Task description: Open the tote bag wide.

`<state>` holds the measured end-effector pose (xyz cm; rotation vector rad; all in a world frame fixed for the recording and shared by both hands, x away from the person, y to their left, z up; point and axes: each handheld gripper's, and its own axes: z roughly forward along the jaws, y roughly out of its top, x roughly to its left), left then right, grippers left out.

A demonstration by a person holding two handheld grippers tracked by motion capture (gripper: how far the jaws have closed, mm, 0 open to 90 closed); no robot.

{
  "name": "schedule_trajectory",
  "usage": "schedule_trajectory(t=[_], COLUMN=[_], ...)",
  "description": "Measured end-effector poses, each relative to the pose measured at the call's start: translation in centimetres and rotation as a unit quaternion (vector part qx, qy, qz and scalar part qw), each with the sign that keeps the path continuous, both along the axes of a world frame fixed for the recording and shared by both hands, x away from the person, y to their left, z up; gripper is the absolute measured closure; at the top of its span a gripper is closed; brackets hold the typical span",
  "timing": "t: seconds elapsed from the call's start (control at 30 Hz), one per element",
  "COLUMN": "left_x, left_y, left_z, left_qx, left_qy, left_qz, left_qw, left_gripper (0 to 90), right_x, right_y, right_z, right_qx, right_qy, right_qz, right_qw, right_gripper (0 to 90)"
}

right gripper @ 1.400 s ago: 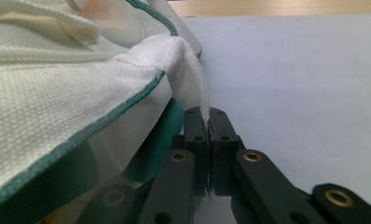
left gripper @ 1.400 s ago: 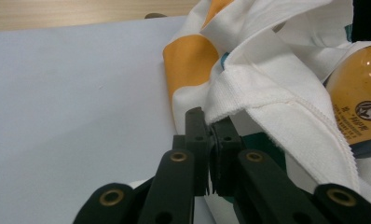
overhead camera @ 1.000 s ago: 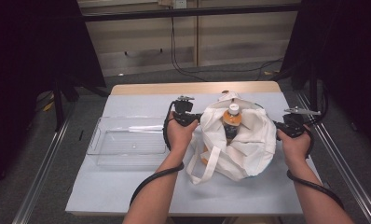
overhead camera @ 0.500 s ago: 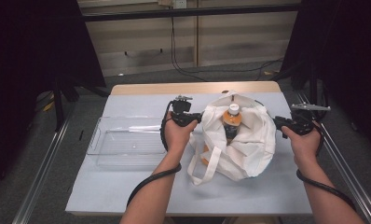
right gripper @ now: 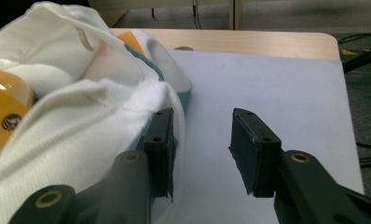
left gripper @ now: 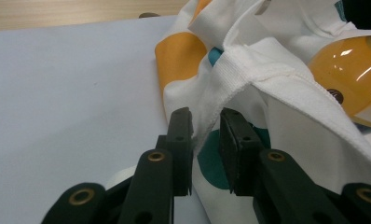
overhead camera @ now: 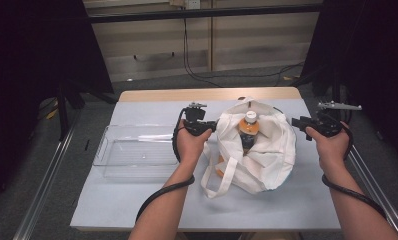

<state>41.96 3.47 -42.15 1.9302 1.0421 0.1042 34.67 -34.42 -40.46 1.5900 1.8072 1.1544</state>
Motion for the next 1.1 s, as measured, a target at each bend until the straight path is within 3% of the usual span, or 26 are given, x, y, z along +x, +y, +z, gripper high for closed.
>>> schedule_trajectory(t=[0.27, 0.37, 0.43, 0.63, 0.77, 1.1], left_x=[0.1, 0.2, 0.2, 0.3, 0.3, 0.4], left_y=[0.0, 0.1, 0.2, 0.7, 1.0, 1.7], left_z=[-0.1, -0.2, -0.2, 0.0, 0.5, 1.6], left_qx=[0.004, 0.003, 0.003, -0.005, -0.007, -0.014], left_qy=[-0.001, 0.001, 0.002, 0.006, 0.003, -0.001], left_qz=[-0.007, -0.008, -0.006, 0.001, 0.004, 0.02], left_qw=[1.0, 1.0, 1.0, 1.0, 1.0, 0.9997], left_gripper=[76.9, 77.0, 76.9, 67.9, 63.4, 57.2], right_x=[1.5, 2.0, 2.2, 2.3, 2.1, 2.1], right_y=[1.9, 2.8, 3.2, 3.2, 3.2, 3.6], right_z=[0.6, 0.5, 0.4, 0.0, -0.2, 0.0], right_qx=[0.009, 0.002, -0.006, 0.012, 0.005, -0.008], right_qy=[-0.001, 0.01, 0.013, 0.022, 0.019, 0.016], right_qz=[0.018, 0.033, 0.04, 0.045, 0.05, 0.054], right_qw=[0.9998, 0.9994, 0.9991, 0.9987, 0.9985, 0.9984], right_gripper=[55.7, 56.7, 60.8, 67.5, 80.1, 82.1])
